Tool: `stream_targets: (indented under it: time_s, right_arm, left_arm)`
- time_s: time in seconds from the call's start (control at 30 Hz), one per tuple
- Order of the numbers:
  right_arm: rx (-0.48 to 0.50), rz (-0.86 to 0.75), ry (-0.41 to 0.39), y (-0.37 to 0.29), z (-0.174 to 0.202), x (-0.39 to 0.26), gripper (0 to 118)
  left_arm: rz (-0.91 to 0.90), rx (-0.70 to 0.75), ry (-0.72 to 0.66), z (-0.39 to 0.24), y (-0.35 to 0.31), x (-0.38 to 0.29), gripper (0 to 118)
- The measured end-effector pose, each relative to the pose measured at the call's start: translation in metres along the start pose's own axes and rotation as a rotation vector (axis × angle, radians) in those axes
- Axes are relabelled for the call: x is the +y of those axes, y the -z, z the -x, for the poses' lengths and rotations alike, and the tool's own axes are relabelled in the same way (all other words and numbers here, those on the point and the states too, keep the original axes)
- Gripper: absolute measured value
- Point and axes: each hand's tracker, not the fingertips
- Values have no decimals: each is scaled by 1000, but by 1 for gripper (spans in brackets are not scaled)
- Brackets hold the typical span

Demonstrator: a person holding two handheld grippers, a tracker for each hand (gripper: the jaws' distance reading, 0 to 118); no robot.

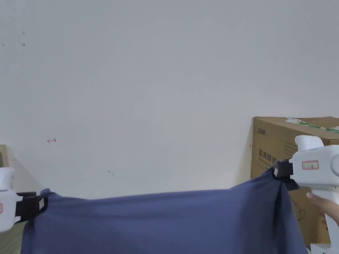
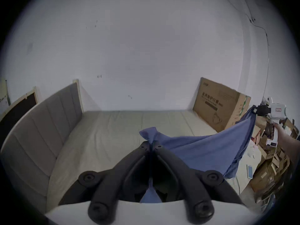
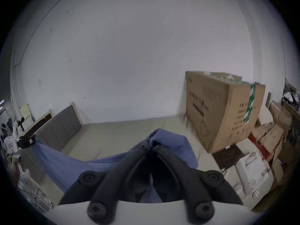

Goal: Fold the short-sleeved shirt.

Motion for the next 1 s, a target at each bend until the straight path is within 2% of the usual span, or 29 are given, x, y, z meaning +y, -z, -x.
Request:
stream_targets:
  time_s: [0.1,0.23,0.33,0.4,0.53,0.67,0.77,0.83,0.93,1.0]
  right_arm:
    - [-14,-39,-31,9,7,31,0]
    - [-61,-58,-19,40,11,69,0]
    - [-80,-109,-62,67,13,98,0]
    - [-87,-151,-36,83,16,116,0]
    - [-91,-226,-4,107,20,153,0]
    - [-139,-342,-66,116,32,178,0]
    - [-151,-424,-113,119,37,183,0]
    - [-195,-442,-154,126,40,181,0]
    - [-199,-432,-163,139,37,166,0]
    - [-198,-390,-137,154,29,142,0]
  left_arm:
    - [-31,18,-5,2,10,23,0]
    - [-39,19,-47,8,44,58,0]
    - [-87,26,-106,15,73,80,0]
    - [-113,35,-172,21,93,94,0]
    - [-158,36,-167,25,130,116,0]
    - [-230,45,-151,25,158,132,0]
    - [-276,96,-131,20,176,142,0]
    - [-310,85,-136,18,184,141,0]
    - [-300,97,-130,18,198,131,0]
    - [-246,94,-124,18,209,109,0]
